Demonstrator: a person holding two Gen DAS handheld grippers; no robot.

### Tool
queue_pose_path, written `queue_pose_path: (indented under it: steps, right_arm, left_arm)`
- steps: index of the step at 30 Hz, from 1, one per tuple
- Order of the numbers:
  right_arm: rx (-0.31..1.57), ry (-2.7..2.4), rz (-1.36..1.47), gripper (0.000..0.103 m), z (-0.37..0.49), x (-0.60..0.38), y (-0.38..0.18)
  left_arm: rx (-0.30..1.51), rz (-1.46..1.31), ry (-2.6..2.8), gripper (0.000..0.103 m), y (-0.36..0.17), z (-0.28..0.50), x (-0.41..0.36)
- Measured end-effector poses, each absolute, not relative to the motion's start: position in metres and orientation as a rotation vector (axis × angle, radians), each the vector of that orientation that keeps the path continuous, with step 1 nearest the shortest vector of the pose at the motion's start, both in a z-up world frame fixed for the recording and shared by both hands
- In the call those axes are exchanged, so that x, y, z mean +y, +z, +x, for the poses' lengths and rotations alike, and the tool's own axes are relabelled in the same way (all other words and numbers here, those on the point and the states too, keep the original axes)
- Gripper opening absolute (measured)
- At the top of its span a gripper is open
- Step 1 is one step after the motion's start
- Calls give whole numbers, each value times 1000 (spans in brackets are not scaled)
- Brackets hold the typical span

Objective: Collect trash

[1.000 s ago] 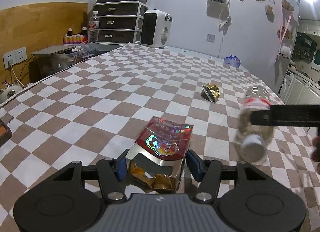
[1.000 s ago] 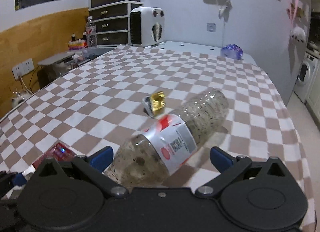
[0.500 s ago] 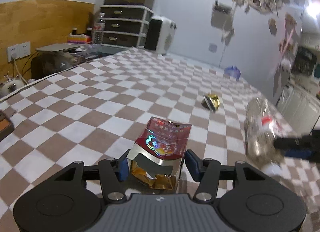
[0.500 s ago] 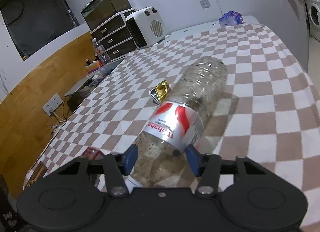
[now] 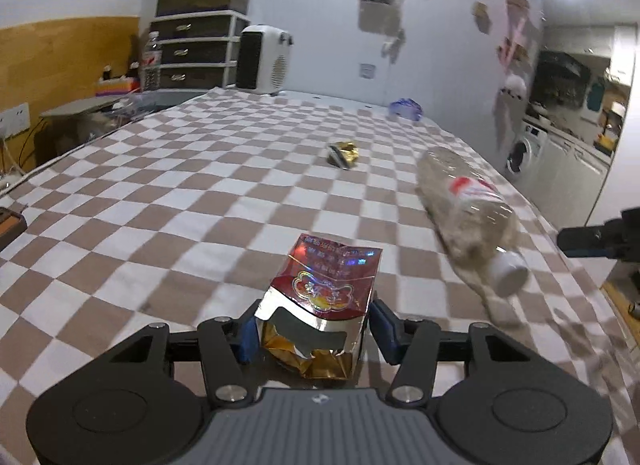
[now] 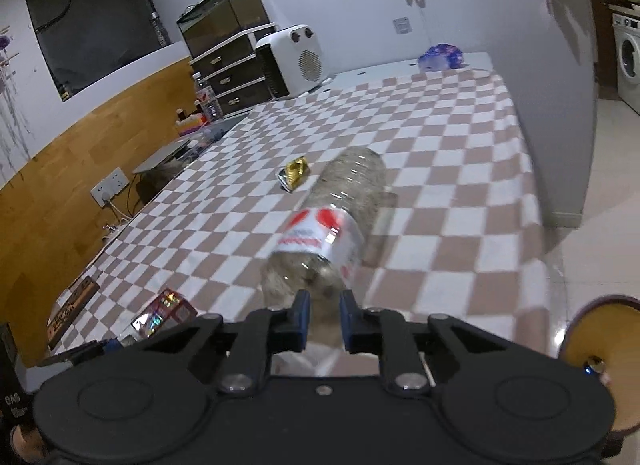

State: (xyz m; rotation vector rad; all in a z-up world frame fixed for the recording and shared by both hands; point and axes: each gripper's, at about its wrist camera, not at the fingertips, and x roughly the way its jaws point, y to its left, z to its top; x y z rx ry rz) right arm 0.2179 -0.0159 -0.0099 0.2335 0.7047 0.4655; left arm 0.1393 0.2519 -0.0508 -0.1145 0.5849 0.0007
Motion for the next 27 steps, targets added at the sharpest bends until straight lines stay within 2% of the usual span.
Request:
queue_pose_path:
  steps: [3, 6, 8, 11, 13, 21, 22, 23, 27]
  right_arm:
    - [700, 453, 245, 21, 207, -23, -12]
    - [683, 453, 280, 30, 203, -23, -12]
    - [663, 449, 295, 55, 203, -19, -11]
    - [629, 422, 298, 75, 209, -7, -8]
    - [604, 418, 308, 80, 214, 3, -7]
    - [624, 357, 197, 79, 241, 48, -26]
    - [632, 355, 191, 73, 242, 49, -30]
    - [648, 355, 190, 62, 243, 49, -32]
    - [680, 410, 194, 61, 237, 36, -35]
  left_arm:
    - [577, -96, -11, 56, -51, 133, 238]
    - [575, -63, -13, 56, -52, 129, 225]
    - [572, -29, -2, 56, -53, 127, 216]
    - [580, 0, 4, 56, -56, 127, 207]
    - [591, 9, 10, 56, -58, 127, 202]
    - [594, 10, 24, 62, -60, 126, 194]
    - [594, 7, 22, 62, -60, 126, 194]
    - [593, 6, 20, 64, -60, 125, 194]
    - [587, 1, 23, 72, -59, 125, 192]
